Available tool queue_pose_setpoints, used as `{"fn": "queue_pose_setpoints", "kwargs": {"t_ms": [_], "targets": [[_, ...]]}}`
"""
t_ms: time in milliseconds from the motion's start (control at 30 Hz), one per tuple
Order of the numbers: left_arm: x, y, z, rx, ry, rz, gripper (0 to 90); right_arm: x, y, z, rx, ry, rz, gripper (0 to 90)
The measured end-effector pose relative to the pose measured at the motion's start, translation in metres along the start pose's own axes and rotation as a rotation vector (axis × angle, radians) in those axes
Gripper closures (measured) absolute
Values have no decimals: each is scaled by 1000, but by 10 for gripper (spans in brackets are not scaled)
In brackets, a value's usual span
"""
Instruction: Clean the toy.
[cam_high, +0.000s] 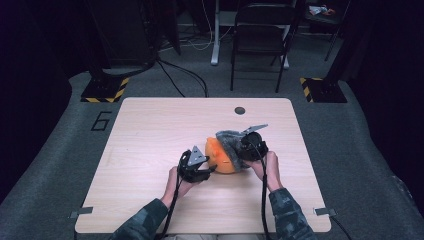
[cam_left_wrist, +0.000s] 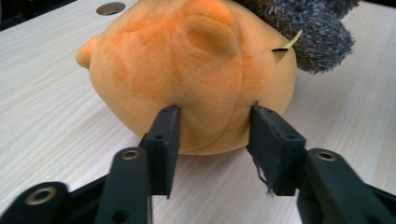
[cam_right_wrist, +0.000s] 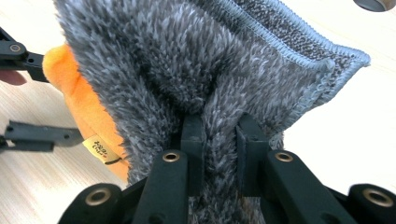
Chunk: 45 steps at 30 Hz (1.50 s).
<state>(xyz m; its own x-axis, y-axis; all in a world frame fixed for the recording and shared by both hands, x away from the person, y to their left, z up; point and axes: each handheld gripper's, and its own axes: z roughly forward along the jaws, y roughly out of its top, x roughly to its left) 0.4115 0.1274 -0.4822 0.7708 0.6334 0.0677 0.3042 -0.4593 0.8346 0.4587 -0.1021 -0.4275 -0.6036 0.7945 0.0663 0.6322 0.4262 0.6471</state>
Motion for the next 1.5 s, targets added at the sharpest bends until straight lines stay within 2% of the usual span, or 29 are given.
{"fn": "queue_pose_setpoints", "kwargs": {"t_ms": [133,333,467,600,733,900,967,1033,1233,1400,1433,1500], "targets": [[-4,-2,4,6,38,39,499,2,0,1,-7,-2,6,768],[-4,-7,6,-15,43,17,754,4,0,3,-10,1,0,768],[-4,-6,4,-22,42,7,817,4,1,1,-17,1,7,767],[0,-1,-1,-29,11,-49,830,5,5,-7,-34,-2,3,767],[2,3,-6,-43,-8,-94,831,9,11,-19,-77,30,-9,767],[-4,9,-10,-57,-13,-80,830,28,17,-26,-99,62,-60,766],[-3,8,-9,-48,-26,-90,830,37,18,-23,-91,41,-79,767],[-1,6,-8,-49,-21,-94,829,40,17,-19,-83,23,-86,767],[2,4,-7,-50,-20,-96,824,33,13,-14,-63,-7,-87,765],[4,3,-7,-46,-22,-103,819,20,8,-10,-31,-9,-54,765],[4,3,-7,-46,-23,-103,818,12,5,-8,-16,-2,-31,764],[4,3,-7,-47,-22,-104,817,10,4,-7,-10,-5,-27,764]]}}
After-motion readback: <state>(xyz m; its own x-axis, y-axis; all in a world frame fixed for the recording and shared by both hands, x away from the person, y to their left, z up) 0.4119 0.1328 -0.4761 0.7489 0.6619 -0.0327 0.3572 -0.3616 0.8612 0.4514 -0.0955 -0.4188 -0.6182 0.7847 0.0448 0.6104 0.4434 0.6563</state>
